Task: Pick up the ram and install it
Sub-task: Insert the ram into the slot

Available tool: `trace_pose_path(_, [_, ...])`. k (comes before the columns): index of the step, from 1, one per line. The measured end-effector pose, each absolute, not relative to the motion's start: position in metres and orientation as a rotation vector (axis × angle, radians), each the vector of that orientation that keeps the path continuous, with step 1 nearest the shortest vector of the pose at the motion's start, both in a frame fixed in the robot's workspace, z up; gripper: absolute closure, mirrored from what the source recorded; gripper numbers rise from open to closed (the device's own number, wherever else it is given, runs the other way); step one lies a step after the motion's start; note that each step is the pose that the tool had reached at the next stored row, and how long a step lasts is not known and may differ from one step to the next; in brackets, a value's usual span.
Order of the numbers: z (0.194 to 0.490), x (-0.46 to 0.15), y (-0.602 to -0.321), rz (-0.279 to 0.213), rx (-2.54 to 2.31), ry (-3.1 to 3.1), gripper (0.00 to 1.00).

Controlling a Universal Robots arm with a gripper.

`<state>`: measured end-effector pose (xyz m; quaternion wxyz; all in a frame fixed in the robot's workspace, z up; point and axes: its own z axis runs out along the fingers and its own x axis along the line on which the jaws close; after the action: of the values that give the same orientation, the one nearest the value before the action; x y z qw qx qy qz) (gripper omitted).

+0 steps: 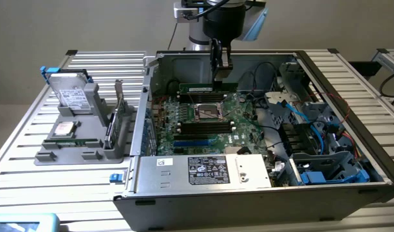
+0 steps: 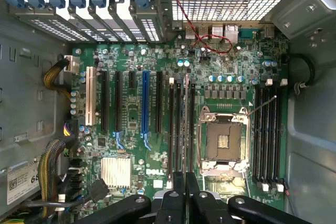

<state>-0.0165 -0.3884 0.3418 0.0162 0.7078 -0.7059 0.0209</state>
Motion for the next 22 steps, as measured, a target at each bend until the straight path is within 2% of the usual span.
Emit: trace_pose_path(22, [0.317, -0.016, -0.387, 0.096, 2.186, -2.18, 0.87])
